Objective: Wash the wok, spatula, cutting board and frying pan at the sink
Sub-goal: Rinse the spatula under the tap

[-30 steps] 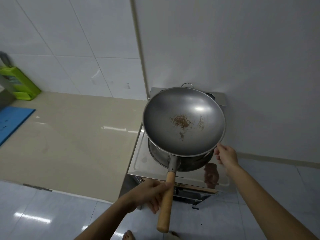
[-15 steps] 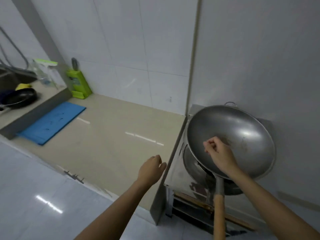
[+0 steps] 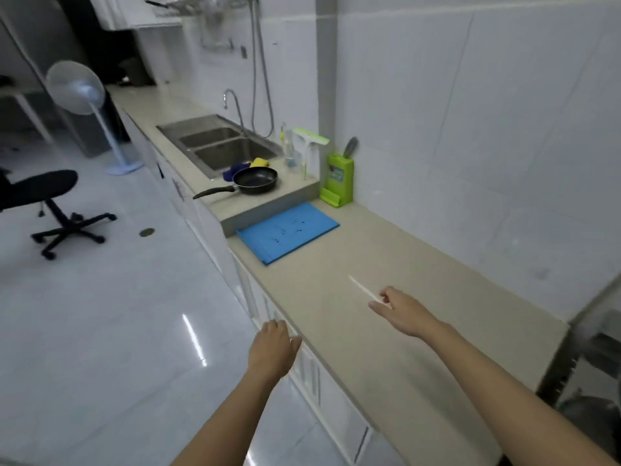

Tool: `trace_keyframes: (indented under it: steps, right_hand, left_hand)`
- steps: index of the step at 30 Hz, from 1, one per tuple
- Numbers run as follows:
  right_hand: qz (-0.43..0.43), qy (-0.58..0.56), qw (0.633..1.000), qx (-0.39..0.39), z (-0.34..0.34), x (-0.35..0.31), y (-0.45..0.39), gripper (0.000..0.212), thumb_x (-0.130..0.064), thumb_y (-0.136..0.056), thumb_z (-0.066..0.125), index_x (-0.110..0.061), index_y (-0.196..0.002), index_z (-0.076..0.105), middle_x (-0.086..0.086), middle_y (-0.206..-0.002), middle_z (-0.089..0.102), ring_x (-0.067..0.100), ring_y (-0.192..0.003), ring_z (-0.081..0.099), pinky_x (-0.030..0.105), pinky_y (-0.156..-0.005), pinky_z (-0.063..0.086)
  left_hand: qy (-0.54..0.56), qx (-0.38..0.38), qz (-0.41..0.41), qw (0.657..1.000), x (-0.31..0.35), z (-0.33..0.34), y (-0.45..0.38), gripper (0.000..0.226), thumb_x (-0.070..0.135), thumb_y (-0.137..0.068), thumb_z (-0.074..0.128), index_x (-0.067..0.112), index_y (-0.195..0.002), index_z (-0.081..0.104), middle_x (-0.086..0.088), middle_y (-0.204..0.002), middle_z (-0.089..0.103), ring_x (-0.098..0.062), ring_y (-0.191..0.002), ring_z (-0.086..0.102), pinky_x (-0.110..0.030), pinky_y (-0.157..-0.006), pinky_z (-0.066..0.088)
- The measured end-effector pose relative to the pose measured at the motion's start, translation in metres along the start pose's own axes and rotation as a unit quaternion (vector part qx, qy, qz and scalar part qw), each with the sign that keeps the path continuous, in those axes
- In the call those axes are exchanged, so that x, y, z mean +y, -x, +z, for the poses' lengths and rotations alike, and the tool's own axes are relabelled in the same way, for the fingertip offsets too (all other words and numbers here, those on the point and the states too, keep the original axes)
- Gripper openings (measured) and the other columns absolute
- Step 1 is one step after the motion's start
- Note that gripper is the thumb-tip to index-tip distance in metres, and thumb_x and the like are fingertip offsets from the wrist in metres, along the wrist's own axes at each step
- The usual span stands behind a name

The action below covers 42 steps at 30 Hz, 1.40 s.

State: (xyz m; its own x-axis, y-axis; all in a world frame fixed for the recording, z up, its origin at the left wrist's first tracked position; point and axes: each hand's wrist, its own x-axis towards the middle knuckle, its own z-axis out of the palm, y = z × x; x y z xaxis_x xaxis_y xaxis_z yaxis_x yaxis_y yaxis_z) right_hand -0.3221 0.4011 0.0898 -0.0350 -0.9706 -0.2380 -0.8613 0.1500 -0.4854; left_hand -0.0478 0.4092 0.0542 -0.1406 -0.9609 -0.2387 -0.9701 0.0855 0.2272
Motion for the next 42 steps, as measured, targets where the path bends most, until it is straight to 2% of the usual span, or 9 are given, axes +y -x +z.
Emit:
trace_keyframes:
  steps: [6,13,22,28,34,42]
  right_hand:
    - [-0.078,0.041,0.996,-0.028,0.027,-0.108,-0.081,0.064,-0.052,-0.093,0.044,-0.009,-0.139,0.037,0.011,-0.142,0.044,0.025,-0.127,0.045,0.036,-0.105,0.036]
    - [-0.102,0.057,0.992,-0.045,0.038,-0.167,-0.165,0.061,-0.051,-0.094,0.045,-0.009,-0.136,0.038,0.010,-0.139,0.046,0.024,-0.123,0.048,0.035,-0.101,0.039]
    - [-0.090,0.043,0.992,-0.075,0.049,-0.179,-0.299,0.062,-0.049,-0.094,0.048,-0.007,-0.138,0.037,0.008,-0.145,0.041,0.022,-0.131,0.041,0.033,-0.104,0.035]
    - [-0.035,0.008,0.995,-0.089,0.044,-0.168,-0.403,0.057,-0.045,-0.094,0.049,-0.005,-0.134,0.041,0.011,-0.141,0.045,0.024,-0.127,0.044,0.034,-0.103,0.036]
    - [0.019,-0.015,0.995,-0.099,0.050,-0.170,-0.460,0.058,-0.044,-0.094,0.051,-0.004,-0.134,0.041,0.012,-0.139,0.046,0.026,-0.126,0.046,0.035,-0.102,0.037]
    - [0.085,-0.003,0.992,-0.089,0.063,-0.181,-0.495,0.054,-0.045,-0.094,0.049,-0.005,-0.129,0.044,0.011,-0.131,0.051,0.024,-0.118,0.049,0.033,-0.098,0.039]
  left_hand:
    - [-0.023,0.039,-0.087,0.995,-0.118,-0.047,-0.026,0.045,0.042,-0.102,0.030,0.007,-0.126,0.045,-0.010,-0.130,0.048,-0.024,-0.119,0.047,-0.031,-0.099,0.037]
    - [-0.029,0.039,-0.140,0.989,-0.184,-0.072,-0.077,0.042,0.041,-0.102,0.031,0.007,-0.123,0.046,-0.008,-0.126,0.050,-0.023,-0.114,0.049,-0.029,-0.094,0.038]
    - [-0.005,0.024,-0.132,0.991,-0.218,-0.091,-0.198,0.040,0.041,-0.101,0.034,0.009,-0.120,0.047,-0.007,-0.122,0.053,-0.020,-0.109,0.051,-0.027,-0.092,0.039]
    - [0.035,0.000,-0.124,0.992,-0.228,-0.108,-0.304,0.043,0.041,-0.101,0.038,0.009,-0.128,0.045,-0.007,-0.128,0.052,-0.019,-0.112,0.053,-0.027,-0.094,0.043]
    - [0.091,-0.033,-0.105,0.990,-0.234,-0.110,-0.382,0.043,0.039,-0.101,0.039,0.007,-0.130,0.044,-0.009,-0.130,0.051,-0.020,-0.113,0.054,-0.028,-0.093,0.044]
    - [0.074,-0.076,-0.035,0.994,-0.267,-0.108,-0.467,0.041,0.036,-0.101,0.039,0.005,-0.126,0.047,-0.011,-0.126,0.053,-0.024,-0.110,0.054,-0.031,-0.091,0.045]
